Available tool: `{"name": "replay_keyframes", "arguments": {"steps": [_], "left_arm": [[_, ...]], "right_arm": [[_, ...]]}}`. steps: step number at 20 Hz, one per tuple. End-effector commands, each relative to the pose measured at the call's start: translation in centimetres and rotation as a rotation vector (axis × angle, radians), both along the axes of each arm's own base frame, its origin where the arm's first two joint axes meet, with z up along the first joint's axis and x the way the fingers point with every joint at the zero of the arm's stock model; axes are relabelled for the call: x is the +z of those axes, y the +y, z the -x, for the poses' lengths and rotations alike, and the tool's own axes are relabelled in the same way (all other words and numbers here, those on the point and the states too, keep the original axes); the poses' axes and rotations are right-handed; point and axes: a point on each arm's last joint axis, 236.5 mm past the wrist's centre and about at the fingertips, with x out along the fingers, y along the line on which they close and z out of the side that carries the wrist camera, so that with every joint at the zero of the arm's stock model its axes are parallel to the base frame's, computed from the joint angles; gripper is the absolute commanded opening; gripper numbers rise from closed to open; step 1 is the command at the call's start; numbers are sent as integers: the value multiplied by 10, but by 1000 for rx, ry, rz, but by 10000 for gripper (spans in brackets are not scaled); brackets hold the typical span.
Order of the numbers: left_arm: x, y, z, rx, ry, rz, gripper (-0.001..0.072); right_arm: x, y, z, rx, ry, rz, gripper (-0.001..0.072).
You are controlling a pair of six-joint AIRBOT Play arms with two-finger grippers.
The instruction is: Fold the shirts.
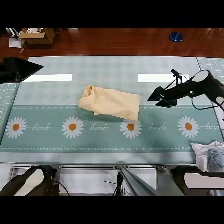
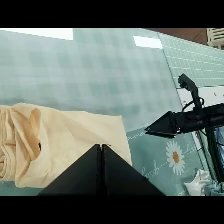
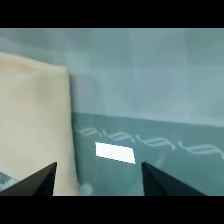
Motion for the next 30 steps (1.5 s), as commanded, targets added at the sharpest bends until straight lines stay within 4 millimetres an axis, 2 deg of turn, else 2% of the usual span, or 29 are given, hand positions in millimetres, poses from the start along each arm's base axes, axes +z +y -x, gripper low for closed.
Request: {"name": "replay_keyframes", "arguments": {"steps": [1,7,8,9,10,11,12,14,17,20,22,24,27,29,30], "left_arm": [[-1,0,0,0,1,-1,20],[-1,0,0,0,2,-1,20],[-1,0,0,0,1,-1,20],[-1,0,0,0,1,-2,20],[-1,0,0,0,1,-1,19],[-1,0,0,0,1,-1,20],[-1,0,0,0,1,-2,20],[-1,0,0,0,1,-2,20],[-3,1,0,1,5,-14,20],[-16,8,2,6,27,-76,20],[-22,13,1,14,36,-107,20],[-21,17,-3,36,24,-110,20],[-18,24,-13,79,0,-116,20],[-20,26,-17,93,1,-114,20],[-24,27,-19,91,11,-110,20]], "right_arm": [[-17,35,-10,-73,-32,-96,585],[-40,101,7,-3,39,-198,578],[-41,113,11,21,41,-211,537],[-41,122,15,51,31,-212,328],[-39,127,18,74,21,-215,80],[-31,130,22,104,13,-233,37],[-19,130,24,150,-20,-247,37],[19,116,24,218,-98,-241,36],[94,70,15,201,-229,-154,36],[167,-6,20,75,-336,31,36],[204,-64,38,-43,-377,182,36],[228,-122,72,-158,-361,342,36],[233,-203,150,-344,-189,578,35],[230,-239,203,-453,-38,678,34],[231,-252,219,-542,3,698,34]]}}
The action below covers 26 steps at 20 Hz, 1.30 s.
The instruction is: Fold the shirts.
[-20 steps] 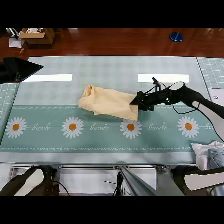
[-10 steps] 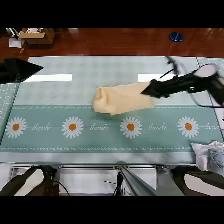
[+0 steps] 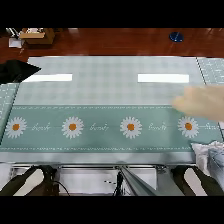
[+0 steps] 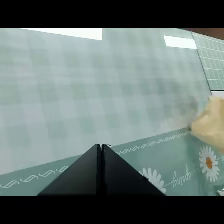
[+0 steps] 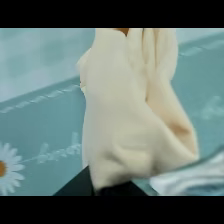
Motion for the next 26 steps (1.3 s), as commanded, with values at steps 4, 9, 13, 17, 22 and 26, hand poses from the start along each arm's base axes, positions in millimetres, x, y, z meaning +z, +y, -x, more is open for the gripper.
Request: {"name": "replay_keyframes", "arguments": {"steps": [4,9,13,17,22,26], "left_arm": [[-17,7,-13,19,33,5,20],[-45,13,-25,9,83,12,20],[-65,27,-41,44,100,7,21],[-72,60,-61,153,60,-26,21],[-70,103,-62,264,49,-31,21],[-70,128,-59,308,37,-48,21]], "right_arm": [[2,-73,129,-502,240,89,35],[7,-104,192,-749,369,182,35],[8,-111,240,-925,462,206,35],[-17,-103,283,-1050,564,182,35],[-53,-97,327,-1119,708,194,36],[-69,-114,340,-1095,727,265,36]]}}
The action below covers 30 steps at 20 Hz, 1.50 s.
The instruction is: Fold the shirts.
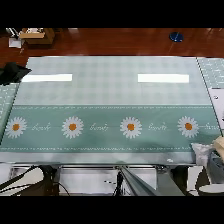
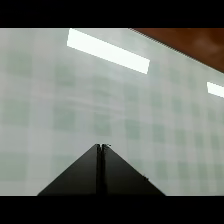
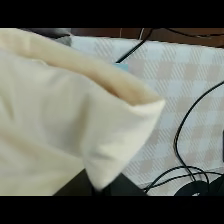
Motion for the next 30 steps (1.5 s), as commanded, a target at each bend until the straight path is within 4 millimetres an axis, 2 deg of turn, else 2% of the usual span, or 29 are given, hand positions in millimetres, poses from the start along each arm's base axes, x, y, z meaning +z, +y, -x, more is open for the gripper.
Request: {"name": "replay_keyframes", "arguments": {"steps": [1,7,9,12,13,14,15,16,18,19,20,21,22,23,24,25,26,27,29,30], "left_arm": [[0,22,2,44,-9,-16,21],[0,27,3,56,-9,-16,21],[0,27,3,57,-9,-16,21],[0,27,3,57,-9,-16,21],[0,27,3,57,-9,-16,21],[0,27,3,57,-9,-16,20],[0,27,3,57,-9,-17,21],[0,28,2,60,-10,-18,21],[0,28,2,59,-11,-18,21],[0,28,2,59,-11,-18,21],[0,27,2,57,-11,-18,21],[1,25,2,44,-20,-30,22],[3,21,0,24,-38,-38,24],[10,12,-4,-9,-76,-43,49],[19,-2,-9,-56,-131,-52,182],[26,-20,-13,-119,-176,-78,452],[29,-43,-15,-184,-185,-113,515],[29,-60,-18,-228,-182,-164,504],[25,-89,-25,-273,-135,-295,504],[23,-102,-24,-299,-103,-379,504]], "right_arm": [[-13,-12,16,29,66,22,36],[-41,-9,29,94,151,-83,36],[-43,-9,32,100,168,-110,36],[-36,-9,41,97,219,-111,37],[-35,-10,42,98,225,-110,63],[-35,-11,42,112,228,-114,231],[-35,-11,42,135,231,-127,438],[-35,-12,42,146,234,-132,481],[-35,-14,40,153,233,-126,483],[-34,-18,36,177,232,-117,482],[-34,-28,22,226,214,-89,482],[-30,-42,3,294,190,-42,482],[-24,-62,-30,396,139,34,482],[-13,-82,-76,524,57,136,482],[1,-96,-131,661,-44,238,482],[18,-99,-195,804,-172,321,483],[29,-87,-253,924,-291,346,483],[34,-64,-309,1038,-407,317,483],[39,2,-402,1208,-617,212,484],[40,40,-438,1274,-707,150,484]]}}
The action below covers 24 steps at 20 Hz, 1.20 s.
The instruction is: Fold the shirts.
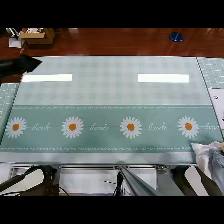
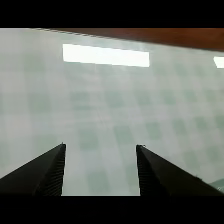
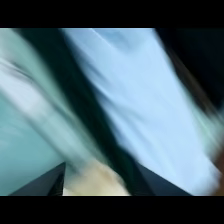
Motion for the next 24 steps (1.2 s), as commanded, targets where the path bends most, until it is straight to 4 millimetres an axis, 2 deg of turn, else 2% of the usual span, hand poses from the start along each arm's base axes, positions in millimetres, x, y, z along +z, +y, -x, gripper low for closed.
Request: {"name": "replay_keyframes", "arguments": {"steps": [1,3,5,7,8,12,24], "left_arm": [[-5,-38,-3,-44,45,-259,504],[-11,-44,3,13,119,-365,505],[-24,-57,20,-6,205,-412,505],[-42,-73,45,-84,312,-432,505],[-48,-77,54,-109,349,-440,505],[-50,-82,56,-124,358,-442,505],[-50,-82,56,-124,358,-441,505]], "right_arm": [[19,142,-155,389,-248,-258,485],[10,215,-185,548,-233,-365,484],[-8,265,-189,656,-162,-405,484],[-25,298,-179,728,-72,-440,484],[-28,308,-174,751,-43,-445,484],[-28,324,-168,791,-23,-450,484],[-29,322,-168,790,-22,-443,484]]}}
